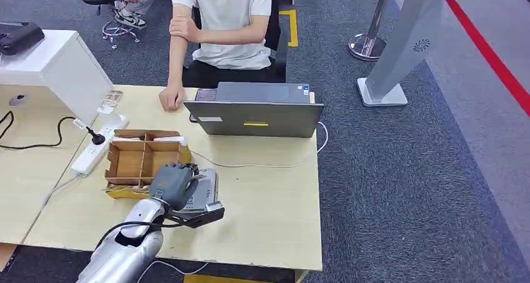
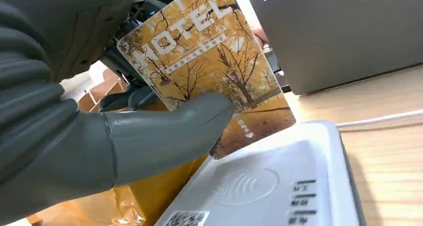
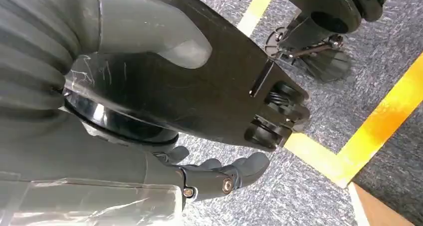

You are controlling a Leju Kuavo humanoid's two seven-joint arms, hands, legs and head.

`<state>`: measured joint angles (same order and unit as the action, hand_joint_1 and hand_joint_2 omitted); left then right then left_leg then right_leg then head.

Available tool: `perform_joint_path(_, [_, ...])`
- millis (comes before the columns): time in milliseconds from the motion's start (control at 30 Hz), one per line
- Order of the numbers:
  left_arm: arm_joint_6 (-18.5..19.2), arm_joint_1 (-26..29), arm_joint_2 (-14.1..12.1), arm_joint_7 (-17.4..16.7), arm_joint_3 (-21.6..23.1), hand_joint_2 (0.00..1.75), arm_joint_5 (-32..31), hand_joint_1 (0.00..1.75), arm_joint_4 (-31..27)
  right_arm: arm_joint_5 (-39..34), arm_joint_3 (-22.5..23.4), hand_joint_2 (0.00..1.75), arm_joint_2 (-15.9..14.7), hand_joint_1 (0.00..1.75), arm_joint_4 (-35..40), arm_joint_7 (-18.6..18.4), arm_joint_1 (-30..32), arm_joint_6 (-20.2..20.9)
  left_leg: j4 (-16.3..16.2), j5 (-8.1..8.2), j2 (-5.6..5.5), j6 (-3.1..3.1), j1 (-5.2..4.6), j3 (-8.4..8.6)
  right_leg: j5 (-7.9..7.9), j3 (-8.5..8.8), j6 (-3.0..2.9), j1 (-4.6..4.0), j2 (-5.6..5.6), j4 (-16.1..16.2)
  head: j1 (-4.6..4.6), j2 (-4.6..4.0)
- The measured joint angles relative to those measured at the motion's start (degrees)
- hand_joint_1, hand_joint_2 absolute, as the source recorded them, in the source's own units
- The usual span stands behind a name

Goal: Pass the card to the sensor for recognition and then transmit it.

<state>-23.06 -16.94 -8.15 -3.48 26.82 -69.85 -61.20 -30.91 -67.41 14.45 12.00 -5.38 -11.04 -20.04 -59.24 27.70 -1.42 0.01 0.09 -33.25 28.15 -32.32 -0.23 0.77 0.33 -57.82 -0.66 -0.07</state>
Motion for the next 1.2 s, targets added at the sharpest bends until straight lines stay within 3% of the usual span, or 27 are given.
perform_joint_path(333, [0.0, 1.1, -0.9, -0.5, 0.0, 1.75, -0.8, 1.75, -1.6, 0.3, 0.0, 1.75, 0.0, 0.0, 0.0, 0.0, 0.0, -0.1, 0.0, 0.0, 0.0, 0.0, 0.0, -0.01, 0.0, 0.0, 0.0, 0.0, 0.0, 0.0, 0.0, 0.0])
perform_joint_path(667, [-8.3, 2.2, -1.0, -5.5, 0.0, 1.75, -10.7, 1.75, -3.5, 1.0, 0.0, 1.75, 0.0, 0.0, 0.0, -0.6, 0.0, -0.4, 0.0, 0.0, 0.01, 0.0, 0.0, -0.07, 0.0, -0.06, 0.0, 0.0, 0.01, 0.0, 0.0, 0.0])
perform_joint_path(900, [-8.1, 2.3, -1.0, -5.5, 0.0, 1.75, -12.9, 1.75, -4.5, 1.1, 0.0, 1.75, 0.0, 0.0, 0.0, -1.2, 0.0, -0.5, 0.0, 0.0, 0.02, 0.0, 0.0, -0.08, -0.01, -0.1, 0.0, 0.0, 0.01, 0.0, 0.0, 0.0])
perform_joint_path(1200, [-3.9, 0.6, -0.1, -2.6, 0.7, 1.75, -11.6, 1.75, -3.2, 1.5, 0.0, 1.75, 0.0, 0.0, 0.0, -1.0, 0.0, -0.1, 0.0, 0.0, 0.03, 0.0, 0.0, -0.1, -0.01, -0.13, 0.0, 0.0, 0.02, 0.0, -0.02, 0.0])
